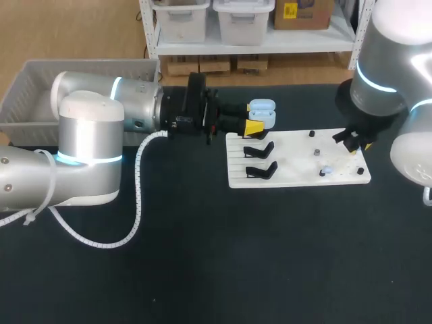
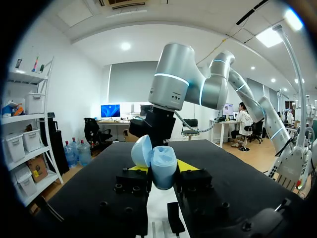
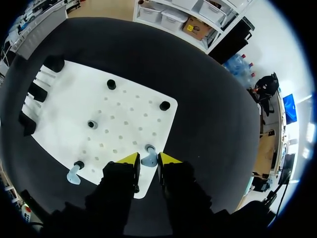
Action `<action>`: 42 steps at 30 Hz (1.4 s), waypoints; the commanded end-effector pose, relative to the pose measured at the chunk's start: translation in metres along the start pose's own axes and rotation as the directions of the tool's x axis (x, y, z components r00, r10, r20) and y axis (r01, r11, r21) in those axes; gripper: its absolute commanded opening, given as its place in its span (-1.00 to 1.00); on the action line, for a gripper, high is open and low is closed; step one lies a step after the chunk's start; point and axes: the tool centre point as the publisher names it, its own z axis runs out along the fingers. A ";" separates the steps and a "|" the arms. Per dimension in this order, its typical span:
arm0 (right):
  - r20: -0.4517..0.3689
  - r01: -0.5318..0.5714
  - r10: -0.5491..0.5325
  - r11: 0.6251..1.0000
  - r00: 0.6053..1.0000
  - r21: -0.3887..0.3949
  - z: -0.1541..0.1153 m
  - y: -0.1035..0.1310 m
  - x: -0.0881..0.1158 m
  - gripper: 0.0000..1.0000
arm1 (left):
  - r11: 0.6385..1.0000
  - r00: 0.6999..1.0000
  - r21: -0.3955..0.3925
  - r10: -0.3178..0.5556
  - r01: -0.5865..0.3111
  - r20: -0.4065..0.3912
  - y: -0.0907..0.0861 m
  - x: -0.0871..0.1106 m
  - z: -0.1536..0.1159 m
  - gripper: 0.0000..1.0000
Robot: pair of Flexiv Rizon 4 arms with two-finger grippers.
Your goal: Pick up each earbud case from the left stands, insert the matching earbuds, close the lid, and place the case in the box.
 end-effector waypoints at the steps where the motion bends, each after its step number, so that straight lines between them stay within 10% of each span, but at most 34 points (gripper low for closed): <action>1: 0.002 -0.001 0.001 1.000 1.000 0.003 0.000 0.001 0.001 -0.51 | 1.000 1.000 -0.004 0.003 -0.003 0.003 -0.001 0.001 0.000 -1.00; 16: -0.002 -0.001 0.001 1.000 1.000 0.011 0.003 0.001 0.000 -0.51 | 1.000 1.000 -0.004 0.003 -0.003 0.003 -0.001 0.001 0.000 -1.00; 20: 0.000 -0.003 0.003 1.000 1.000 0.015 0.004 0.001 0.000 -1.00 | 1.000 1.000 -0.004 0.003 -0.003 0.003 -0.001 0.001 0.000 -1.00; 27: 0.014 -0.004 0.004 1.000 1.000 0.020 -0.004 0.002 0.004 -1.00 | 1.000 1.000 -0.004 0.003 -0.003 0.003 -0.001 0.001 0.000 -1.00; 42: 0.039 -0.039 0.037 0.997 0.999 0.059 -0.118 0.044 0.010 -1.00 | 1.000 1.000 -0.004 0.003 -0.003 0.003 -0.001 0.001 0.000 -1.00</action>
